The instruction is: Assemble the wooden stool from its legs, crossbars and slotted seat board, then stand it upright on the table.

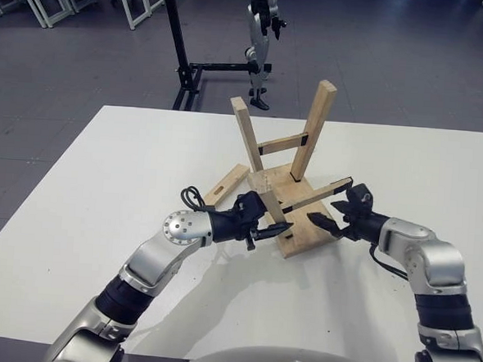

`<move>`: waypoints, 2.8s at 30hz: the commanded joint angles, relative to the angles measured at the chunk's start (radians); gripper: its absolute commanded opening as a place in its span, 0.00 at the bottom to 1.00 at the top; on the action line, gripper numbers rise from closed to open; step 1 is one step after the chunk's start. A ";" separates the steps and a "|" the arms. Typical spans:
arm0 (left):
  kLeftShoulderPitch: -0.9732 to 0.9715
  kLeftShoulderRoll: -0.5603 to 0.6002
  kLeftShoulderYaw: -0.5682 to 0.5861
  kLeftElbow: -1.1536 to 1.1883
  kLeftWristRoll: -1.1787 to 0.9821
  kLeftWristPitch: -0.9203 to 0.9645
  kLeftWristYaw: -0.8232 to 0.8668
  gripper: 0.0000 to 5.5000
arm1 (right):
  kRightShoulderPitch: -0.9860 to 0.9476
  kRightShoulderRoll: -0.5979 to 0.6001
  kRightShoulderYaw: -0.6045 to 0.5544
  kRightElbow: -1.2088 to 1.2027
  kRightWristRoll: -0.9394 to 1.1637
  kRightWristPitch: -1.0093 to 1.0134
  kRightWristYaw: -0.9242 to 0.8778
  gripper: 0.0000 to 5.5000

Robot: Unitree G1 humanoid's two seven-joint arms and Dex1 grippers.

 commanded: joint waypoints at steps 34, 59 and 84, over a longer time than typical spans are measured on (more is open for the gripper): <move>-0.266 0.233 -0.052 0.291 0.020 -0.183 -0.539 0.37 | -0.030 0.033 -0.161 0.105 0.055 -0.106 -0.184 0.84; -0.129 0.273 0.269 0.476 0.151 -0.273 -0.402 0.91 | 0.014 0.032 -0.166 0.077 0.058 -0.128 -0.204 0.84; 0.036 0.111 0.242 0.614 0.197 0.246 -0.139 0.65 | -0.006 0.050 -0.190 0.050 0.085 -0.114 -0.268 0.84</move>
